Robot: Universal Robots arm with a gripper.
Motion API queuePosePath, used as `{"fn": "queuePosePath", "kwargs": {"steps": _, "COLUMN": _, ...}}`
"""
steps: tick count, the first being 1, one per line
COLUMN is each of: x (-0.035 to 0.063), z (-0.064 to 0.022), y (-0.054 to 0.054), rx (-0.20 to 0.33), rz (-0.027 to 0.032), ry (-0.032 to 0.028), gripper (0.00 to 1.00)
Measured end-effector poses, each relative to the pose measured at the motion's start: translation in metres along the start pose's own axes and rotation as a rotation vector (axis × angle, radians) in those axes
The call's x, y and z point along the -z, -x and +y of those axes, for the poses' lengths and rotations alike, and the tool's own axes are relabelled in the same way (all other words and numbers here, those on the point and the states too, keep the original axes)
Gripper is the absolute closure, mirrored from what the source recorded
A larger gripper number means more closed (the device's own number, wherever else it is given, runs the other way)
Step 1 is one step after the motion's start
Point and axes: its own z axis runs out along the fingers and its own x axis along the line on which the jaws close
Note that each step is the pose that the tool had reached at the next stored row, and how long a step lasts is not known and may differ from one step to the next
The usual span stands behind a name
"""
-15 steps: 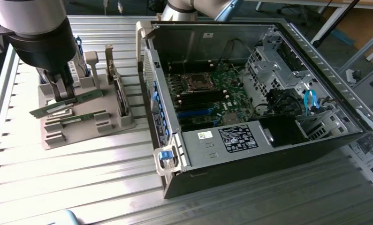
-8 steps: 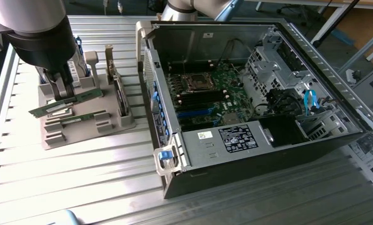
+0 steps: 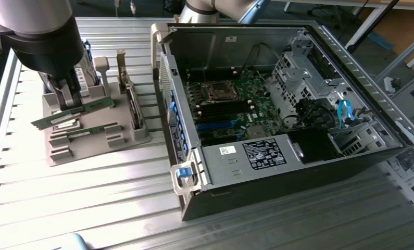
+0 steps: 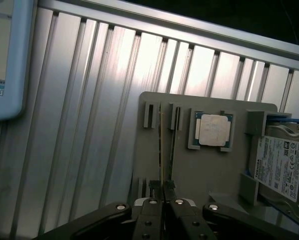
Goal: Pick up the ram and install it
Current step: 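Pick up the ram and move it above insertion slot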
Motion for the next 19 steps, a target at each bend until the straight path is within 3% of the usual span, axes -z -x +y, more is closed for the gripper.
{"fn": "queuePosePath", "kwargs": {"steps": 19, "x": 0.0054, "z": 0.0000, "y": 0.0002, "rx": 0.000, "rz": -0.0025, "ry": -0.0005, "gripper": 0.88}}
